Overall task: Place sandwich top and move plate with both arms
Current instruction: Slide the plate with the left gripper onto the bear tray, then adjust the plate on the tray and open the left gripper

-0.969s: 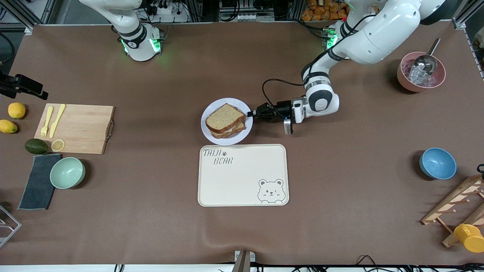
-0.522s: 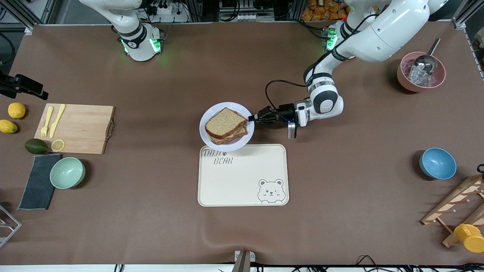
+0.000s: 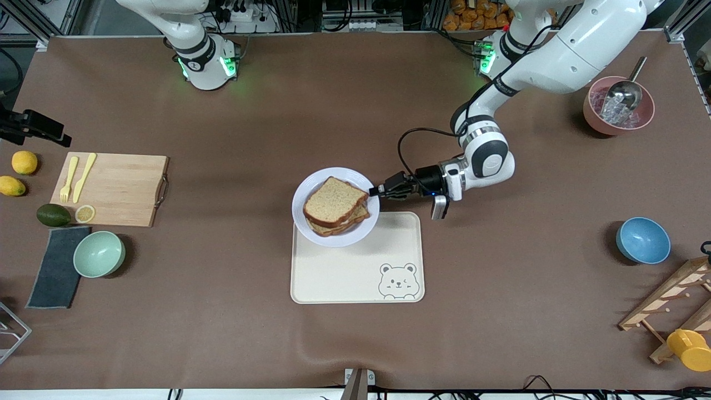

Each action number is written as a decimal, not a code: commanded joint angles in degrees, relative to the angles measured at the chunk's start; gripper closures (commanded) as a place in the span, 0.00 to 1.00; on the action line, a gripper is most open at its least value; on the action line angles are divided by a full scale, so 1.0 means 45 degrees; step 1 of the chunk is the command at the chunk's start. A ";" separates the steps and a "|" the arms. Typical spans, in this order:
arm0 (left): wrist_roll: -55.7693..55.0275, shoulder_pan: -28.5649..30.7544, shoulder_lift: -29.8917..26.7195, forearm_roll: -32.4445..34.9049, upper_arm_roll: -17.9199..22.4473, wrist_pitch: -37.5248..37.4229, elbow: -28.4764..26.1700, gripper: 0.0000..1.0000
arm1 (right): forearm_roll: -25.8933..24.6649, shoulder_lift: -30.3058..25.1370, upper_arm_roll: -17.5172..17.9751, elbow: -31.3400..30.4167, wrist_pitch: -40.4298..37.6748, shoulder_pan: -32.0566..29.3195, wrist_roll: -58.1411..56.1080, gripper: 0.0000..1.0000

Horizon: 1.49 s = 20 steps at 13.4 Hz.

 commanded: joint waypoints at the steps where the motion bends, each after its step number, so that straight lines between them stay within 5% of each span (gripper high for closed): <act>1: -0.0259 0.0035 0.0075 -0.0179 0.0311 -0.0162 0.0505 1.00 | 0.0082 0.0082 0.0034 0.0136 -0.0103 -0.0025 -0.0068 0.00; 14: -0.2466 -0.1253 0.1519 0.0639 0.2753 0.0619 0.2907 1.00 | 0.0082 0.0082 0.0034 0.0155 -0.0103 -0.0025 -0.0068 0.00; 20: -0.2485 -0.1390 0.2303 0.1012 0.2832 0.0619 0.3124 1.00 | 0.0082 0.0082 0.0034 0.0136 -0.0103 -0.0025 -0.0068 0.00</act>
